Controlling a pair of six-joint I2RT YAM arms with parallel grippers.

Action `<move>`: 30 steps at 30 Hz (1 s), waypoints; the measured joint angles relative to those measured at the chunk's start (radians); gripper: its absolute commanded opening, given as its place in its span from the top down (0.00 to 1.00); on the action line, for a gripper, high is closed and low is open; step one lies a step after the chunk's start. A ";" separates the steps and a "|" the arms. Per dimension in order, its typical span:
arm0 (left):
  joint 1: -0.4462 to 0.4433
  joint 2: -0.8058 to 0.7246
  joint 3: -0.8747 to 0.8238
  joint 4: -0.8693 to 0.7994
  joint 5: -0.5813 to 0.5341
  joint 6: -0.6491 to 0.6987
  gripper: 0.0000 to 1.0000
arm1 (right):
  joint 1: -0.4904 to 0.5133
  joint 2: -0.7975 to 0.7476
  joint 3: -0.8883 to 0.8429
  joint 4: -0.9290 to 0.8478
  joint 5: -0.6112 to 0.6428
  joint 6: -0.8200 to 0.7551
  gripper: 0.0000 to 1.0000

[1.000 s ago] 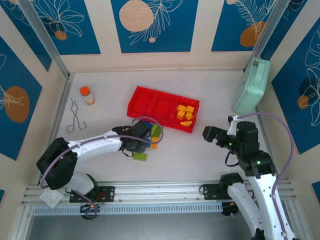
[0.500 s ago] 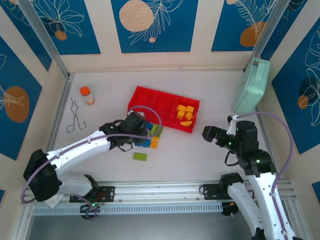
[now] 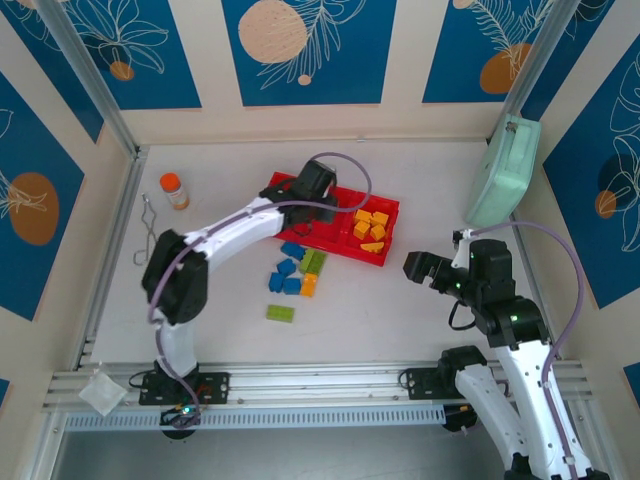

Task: Sort the legos into containers by color
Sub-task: Place the lego in the container, then pick up the lego from the middle-left of the table.

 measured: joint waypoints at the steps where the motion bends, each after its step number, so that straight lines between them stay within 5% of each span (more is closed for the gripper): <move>1: 0.000 0.042 0.025 0.008 -0.006 0.006 0.67 | 0.001 0.003 0.000 0.000 0.000 0.000 0.01; 11: 0.002 0.182 0.107 0.053 -0.069 0.066 0.38 | 0.005 0.013 0.000 0.000 0.000 0.000 0.01; 18: 0.007 0.158 0.088 0.074 -0.099 0.069 0.02 | 0.011 0.024 0.000 0.000 0.001 0.000 0.01; 30: 0.008 -0.350 -0.379 0.078 -0.120 0.021 0.01 | 0.020 0.024 0.000 -0.002 0.013 0.000 0.01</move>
